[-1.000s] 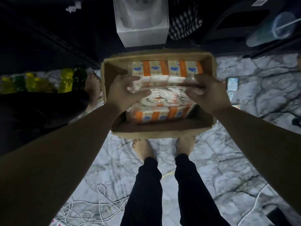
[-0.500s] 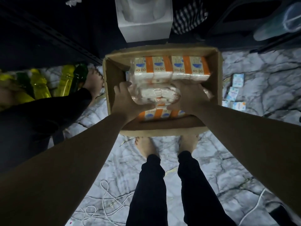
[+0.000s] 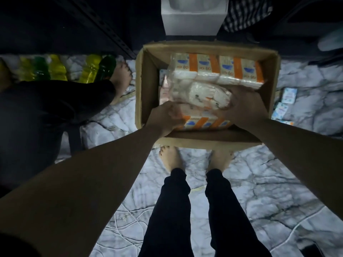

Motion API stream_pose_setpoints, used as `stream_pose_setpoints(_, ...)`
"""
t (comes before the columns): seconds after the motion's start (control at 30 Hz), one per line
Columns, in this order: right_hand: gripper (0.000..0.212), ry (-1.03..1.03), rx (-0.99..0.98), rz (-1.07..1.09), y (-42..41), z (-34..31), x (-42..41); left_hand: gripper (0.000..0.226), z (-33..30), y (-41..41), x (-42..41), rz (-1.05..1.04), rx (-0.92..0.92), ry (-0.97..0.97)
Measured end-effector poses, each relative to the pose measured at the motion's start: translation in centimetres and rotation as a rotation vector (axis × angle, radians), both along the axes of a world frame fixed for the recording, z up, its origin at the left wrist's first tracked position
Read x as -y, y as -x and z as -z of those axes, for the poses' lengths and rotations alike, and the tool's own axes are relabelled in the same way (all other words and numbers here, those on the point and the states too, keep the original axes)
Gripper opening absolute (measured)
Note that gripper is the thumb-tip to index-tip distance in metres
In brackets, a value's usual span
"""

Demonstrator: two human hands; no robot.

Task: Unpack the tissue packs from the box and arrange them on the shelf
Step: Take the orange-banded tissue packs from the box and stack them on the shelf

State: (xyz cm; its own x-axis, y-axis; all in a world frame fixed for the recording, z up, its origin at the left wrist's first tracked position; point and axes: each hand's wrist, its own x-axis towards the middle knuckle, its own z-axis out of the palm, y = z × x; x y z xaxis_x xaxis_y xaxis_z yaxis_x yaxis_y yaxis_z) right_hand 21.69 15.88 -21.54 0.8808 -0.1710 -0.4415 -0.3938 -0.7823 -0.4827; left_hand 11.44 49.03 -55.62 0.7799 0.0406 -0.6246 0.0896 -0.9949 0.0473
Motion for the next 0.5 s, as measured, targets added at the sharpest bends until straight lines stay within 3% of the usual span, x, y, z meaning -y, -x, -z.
stream_pose_setpoints(0.1,0.08,-0.036,0.043,0.06,0.6,-2.0,-0.2,0.026,-16.1,-10.7,2.8,0.107,0.156,0.091)
stream_pose_setpoints(0.13,0.082,-0.036,0.047,0.064,1.0,-3.0,-0.3,0.019,-23.1,-14.0,5.2,0.014,0.163,0.2)
stream_pose_setpoints(0.2,0.087,-0.065,0.037,0.101,1.6,-5.0,-0.4,0.004,-33.8,-15.6,8.7,-0.005,-0.134,0.544)
stream_pose_setpoints(0.23,0.089,-0.073,0.024,0.13,2.0,-6.1,-0.3,0.005,-37.5,-16.2,8.7,0.025,-0.162,0.591)
stream_pose_setpoints(0.3,0.079,-0.077,-0.011,0.176,2.8,-9.2,-0.1,0.019,-41.5,-16.1,9.0,0.071,-0.173,0.638)
stream_pose_setpoints(0.5,0.047,-0.164,0.011,0.329,5.1,-19.5,1.3,0.023,-51.9,-16.3,9.2,0.071,-0.042,0.698)
